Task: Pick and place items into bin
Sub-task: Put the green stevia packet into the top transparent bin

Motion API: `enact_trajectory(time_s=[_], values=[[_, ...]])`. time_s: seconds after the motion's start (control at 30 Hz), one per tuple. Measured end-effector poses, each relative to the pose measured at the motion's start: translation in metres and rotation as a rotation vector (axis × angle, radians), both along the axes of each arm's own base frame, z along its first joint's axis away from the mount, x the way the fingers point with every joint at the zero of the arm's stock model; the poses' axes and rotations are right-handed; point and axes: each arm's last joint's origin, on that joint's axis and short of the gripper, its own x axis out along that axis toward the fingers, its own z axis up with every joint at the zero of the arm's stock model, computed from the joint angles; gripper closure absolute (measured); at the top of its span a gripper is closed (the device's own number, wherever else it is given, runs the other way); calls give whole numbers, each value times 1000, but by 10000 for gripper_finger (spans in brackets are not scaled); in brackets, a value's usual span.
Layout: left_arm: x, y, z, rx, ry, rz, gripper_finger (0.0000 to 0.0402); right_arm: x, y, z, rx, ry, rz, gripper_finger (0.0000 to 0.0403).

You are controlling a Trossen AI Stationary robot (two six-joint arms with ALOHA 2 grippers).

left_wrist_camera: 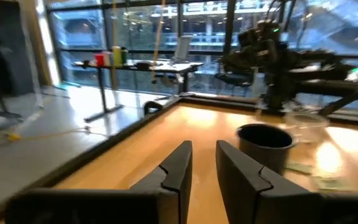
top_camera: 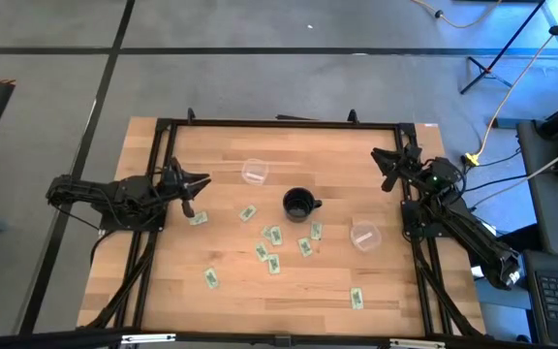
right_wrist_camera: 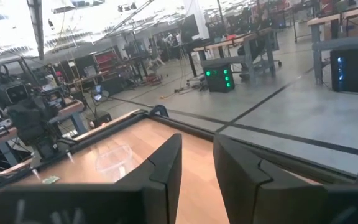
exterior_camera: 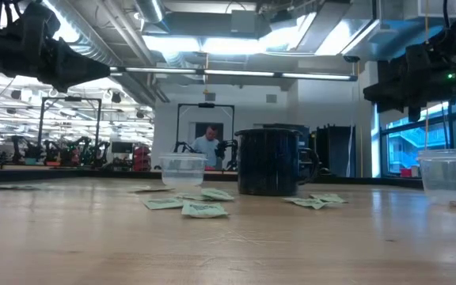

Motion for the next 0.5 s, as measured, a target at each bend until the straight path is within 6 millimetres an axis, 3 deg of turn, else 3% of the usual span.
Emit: enact_trajectory(time_s=[0.33,0.5], values=[[2,-6,1,-31,-8,-206,254,0,0,0,42,-28,2,308],[0,-6,9,-52,155,-207,244,0,0,0,44,-29,-1,308]])
